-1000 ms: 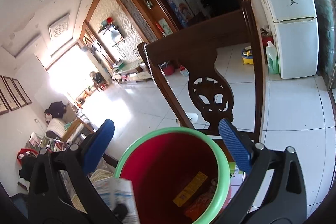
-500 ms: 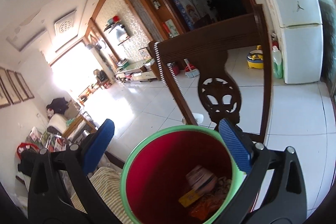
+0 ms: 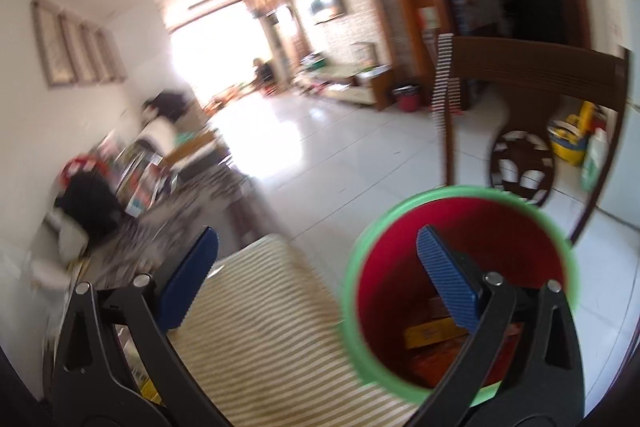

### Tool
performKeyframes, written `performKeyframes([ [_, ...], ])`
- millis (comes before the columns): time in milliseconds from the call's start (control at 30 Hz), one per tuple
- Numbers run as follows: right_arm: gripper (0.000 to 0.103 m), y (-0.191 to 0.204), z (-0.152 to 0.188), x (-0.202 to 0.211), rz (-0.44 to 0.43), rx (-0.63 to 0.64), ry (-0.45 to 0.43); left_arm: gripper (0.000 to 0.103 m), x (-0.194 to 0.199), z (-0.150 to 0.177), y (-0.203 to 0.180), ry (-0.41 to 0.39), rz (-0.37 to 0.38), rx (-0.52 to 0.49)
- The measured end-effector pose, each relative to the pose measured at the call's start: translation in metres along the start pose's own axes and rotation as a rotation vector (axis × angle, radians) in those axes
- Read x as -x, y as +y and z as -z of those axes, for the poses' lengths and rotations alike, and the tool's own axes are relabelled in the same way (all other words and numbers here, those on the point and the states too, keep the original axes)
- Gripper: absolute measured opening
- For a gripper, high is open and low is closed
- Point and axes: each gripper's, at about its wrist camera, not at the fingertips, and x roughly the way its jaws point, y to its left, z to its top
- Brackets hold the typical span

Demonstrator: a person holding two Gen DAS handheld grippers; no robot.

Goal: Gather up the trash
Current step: 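Grasp the pink bag with the left gripper while the right gripper grasps the white toothpaste box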

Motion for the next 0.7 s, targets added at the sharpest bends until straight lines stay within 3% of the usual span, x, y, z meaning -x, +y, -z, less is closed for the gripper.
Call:
performKeyframes([
  [133,0.098,0.058,0.018,-0.002,-0.057,0.152,0.017,0.068,-0.039,-0.003,0.022,0.105,0.03,0.048],
  [333,0.098,0.128,0.049,-0.004,-0.16,0.366,0.067,0.069,-0.07,-0.002,0.026,0.142,0.146,0.081],
  [367,0.098,0.137,0.055,-0.006,-0.173,0.409,0.082,0.062,-0.073,-0.002,0.027,0.141,0.164,0.088],
  [400,0.098,0.144,0.06,-0.008,-0.186,0.443,0.099,0.049,-0.074,-0.002,0.027,0.143,0.18,0.092],
  [500,0.098,0.158,0.068,-0.015,-0.207,0.479,0.142,0.034,-0.074,-0.001,0.025,0.153,0.208,0.111],
  [700,0.098,0.199,0.08,-0.041,-0.263,0.497,0.257,0.029,-0.059,-0.007,0.041,0.106,0.188,0.123],
])
